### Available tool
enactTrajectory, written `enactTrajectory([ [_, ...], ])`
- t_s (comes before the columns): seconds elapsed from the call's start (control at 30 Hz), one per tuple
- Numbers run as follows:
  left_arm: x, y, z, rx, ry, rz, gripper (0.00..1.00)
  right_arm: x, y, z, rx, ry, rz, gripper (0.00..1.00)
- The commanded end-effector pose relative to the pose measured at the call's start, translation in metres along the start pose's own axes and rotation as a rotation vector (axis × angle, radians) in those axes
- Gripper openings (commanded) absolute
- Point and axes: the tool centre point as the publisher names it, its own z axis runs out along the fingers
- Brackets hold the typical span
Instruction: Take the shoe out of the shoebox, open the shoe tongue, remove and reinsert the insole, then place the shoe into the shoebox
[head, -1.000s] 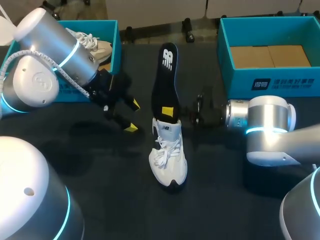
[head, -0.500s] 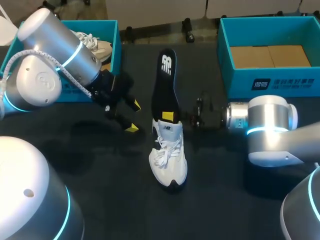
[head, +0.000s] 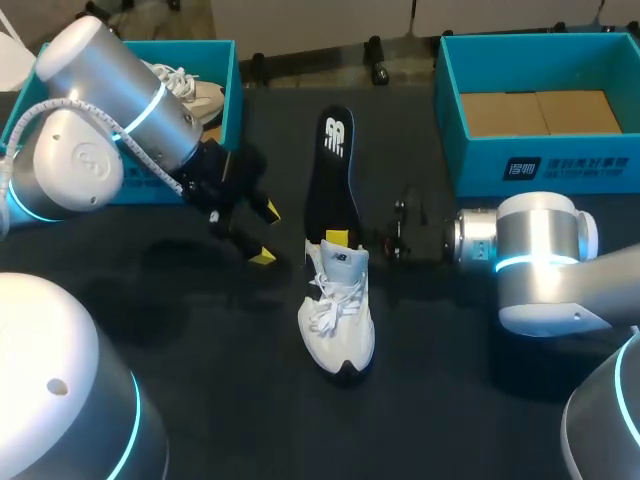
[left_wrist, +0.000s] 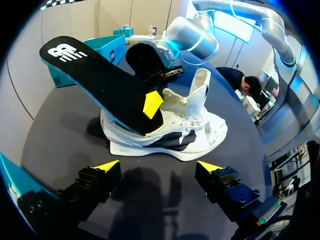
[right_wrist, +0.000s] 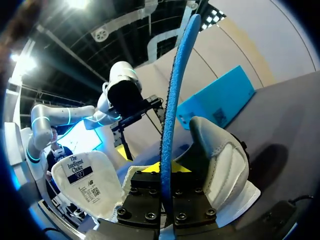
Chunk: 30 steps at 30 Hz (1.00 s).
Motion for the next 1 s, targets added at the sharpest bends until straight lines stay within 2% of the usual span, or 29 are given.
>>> enactTrajectory([
  [0.03,-0.002,0.000,0.000,-0.001,0.006,0.003,1.00,0.002,-0.003,0.002,0.004,-0.012,-0.008,0.00],
  [0.1,-0.002,0.001,0.000,-0.001,0.009,0.003,1.00,0.002,-0.001,0.002,0.004,-0.016,-0.015,0.00],
  [0.17,-0.002,0.001,0.000,-0.001,0.012,0.005,1.00,0.002,0.001,0.003,0.003,-0.017,-0.018,0.08],
  [0.3,-0.002,0.002,0.000,-0.002,0.015,0.006,1.00,0.001,0.003,0.004,0.007,-0.017,-0.022,0.09],
  [0.43,-0.003,0.002,0.000,-0.005,0.018,0.007,1.00,0.003,0.006,0.004,0.008,-0.024,-0.036,0.23],
  [1.0,-0.004,0.000,0.005,-0.012,0.038,0.018,1.00,0.005,0.012,0.001,0.007,-0.046,-0.051,0.34],
])
